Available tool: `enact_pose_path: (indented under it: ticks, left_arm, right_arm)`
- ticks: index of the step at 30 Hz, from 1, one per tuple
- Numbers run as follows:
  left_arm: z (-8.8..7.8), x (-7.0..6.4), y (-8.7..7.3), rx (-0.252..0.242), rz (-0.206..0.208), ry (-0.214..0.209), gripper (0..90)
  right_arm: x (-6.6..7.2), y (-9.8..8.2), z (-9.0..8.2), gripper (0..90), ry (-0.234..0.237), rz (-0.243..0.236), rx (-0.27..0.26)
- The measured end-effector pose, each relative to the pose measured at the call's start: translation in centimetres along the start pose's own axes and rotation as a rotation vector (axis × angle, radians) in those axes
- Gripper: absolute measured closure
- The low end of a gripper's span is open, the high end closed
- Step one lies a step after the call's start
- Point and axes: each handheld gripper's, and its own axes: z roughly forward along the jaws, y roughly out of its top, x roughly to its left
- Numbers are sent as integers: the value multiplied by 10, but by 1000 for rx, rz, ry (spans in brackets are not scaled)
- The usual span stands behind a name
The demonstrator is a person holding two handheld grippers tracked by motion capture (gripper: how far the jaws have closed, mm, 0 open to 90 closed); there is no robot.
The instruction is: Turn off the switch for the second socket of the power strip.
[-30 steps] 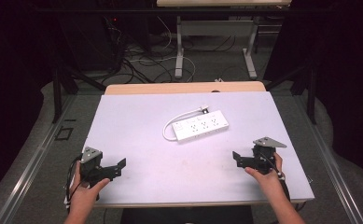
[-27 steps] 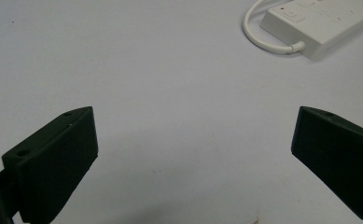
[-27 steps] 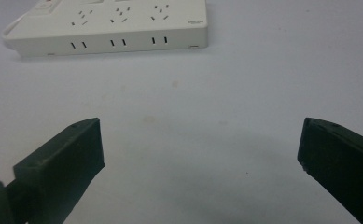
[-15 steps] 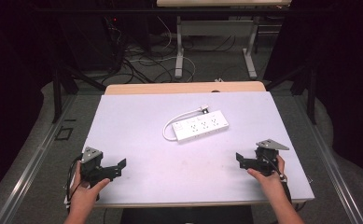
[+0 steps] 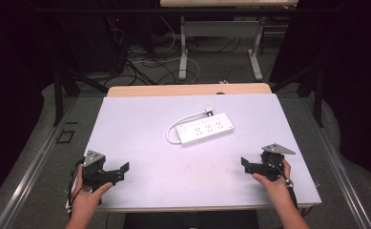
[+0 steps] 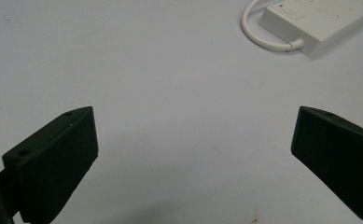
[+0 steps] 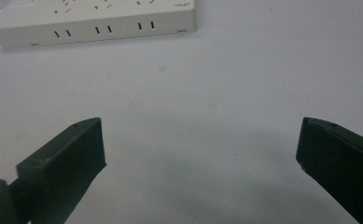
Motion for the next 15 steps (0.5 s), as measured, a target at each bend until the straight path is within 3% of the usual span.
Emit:
enact_pose_path:
  ticks: [15]
  left_arm:
    - [1,0,0,-6,0,4,8]
  right_arm:
    - [1,-1,1,13,4,4,4]
